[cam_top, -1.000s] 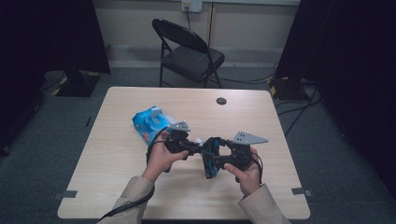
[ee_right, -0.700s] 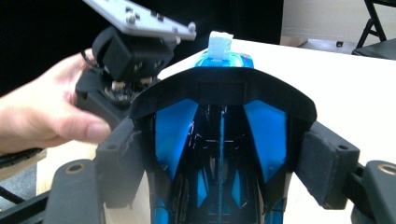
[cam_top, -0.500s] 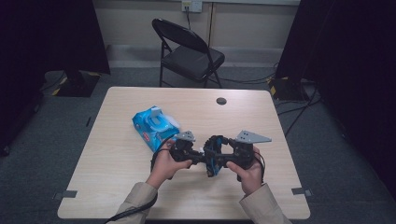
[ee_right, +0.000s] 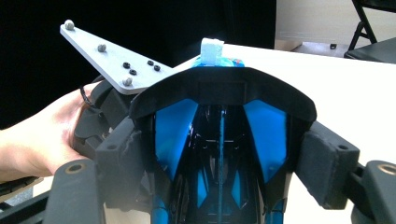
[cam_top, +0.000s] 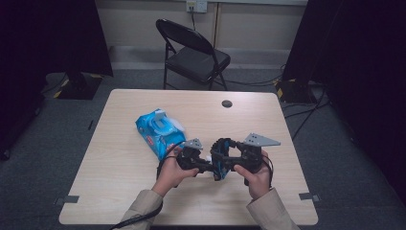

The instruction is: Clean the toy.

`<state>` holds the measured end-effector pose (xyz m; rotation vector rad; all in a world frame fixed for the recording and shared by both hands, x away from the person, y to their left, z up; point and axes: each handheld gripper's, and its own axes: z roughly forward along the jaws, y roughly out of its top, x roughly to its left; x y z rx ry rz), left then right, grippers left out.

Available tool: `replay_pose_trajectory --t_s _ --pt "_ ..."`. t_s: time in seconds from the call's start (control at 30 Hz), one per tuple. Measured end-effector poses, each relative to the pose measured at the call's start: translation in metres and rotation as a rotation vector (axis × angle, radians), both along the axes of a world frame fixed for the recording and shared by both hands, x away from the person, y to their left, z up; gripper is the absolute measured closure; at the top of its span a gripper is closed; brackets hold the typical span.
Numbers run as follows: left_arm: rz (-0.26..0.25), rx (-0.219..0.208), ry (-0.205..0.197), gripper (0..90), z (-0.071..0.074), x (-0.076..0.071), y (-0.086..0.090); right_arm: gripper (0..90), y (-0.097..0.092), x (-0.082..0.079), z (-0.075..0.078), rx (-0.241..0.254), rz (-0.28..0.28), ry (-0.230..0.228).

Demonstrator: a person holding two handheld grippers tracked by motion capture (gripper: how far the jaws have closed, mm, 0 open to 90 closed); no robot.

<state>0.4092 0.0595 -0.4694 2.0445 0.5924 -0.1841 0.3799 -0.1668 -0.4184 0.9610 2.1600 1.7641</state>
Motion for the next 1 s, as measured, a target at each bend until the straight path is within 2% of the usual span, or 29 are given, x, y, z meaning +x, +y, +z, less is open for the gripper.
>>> replay_pose_trajectory --t_s 0.37,0.43,0.5,0.6,0.73,0.9,1.0 --pt "-0.012 0.012 0.02 81.7 -0.008 -0.004 -0.002 25.6 -0.001 0.001 0.0 0.0 -0.008 0.003" --pt "-0.021 0.026 0.026 81.7 -0.01 -0.005 -0.002 25.6 -0.002 0.001 0.0 0.0 -0.011 0.001" --pt "-0.024 0.045 0.021 81.7 -0.012 -0.006 -0.001 25.6 -0.003 0.001 0.001 0.003 -0.012 0.0" --pt "-0.01 0.039 0.022 81.6 -0.011 -0.005 0.005 25.6 -0.004 0.001 0.001 0.007 -0.016 -0.001" --pt "0.018 0.019 0.009 81.6 -0.003 -0.002 0.016 25.6 -0.005 0.001 0.0 0.0 -0.019 -0.002" --pt "0.082 -0.039 -0.017 81.5 0.018 0.007 0.035 25.6 -0.005 0.002 -0.001 -0.001 -0.017 0.003" --pt "0.097 -0.071 -0.045 81.5 0.034 0.011 0.041 25.6 -0.003 0.002 -0.003 -0.006 -0.012 0.006"
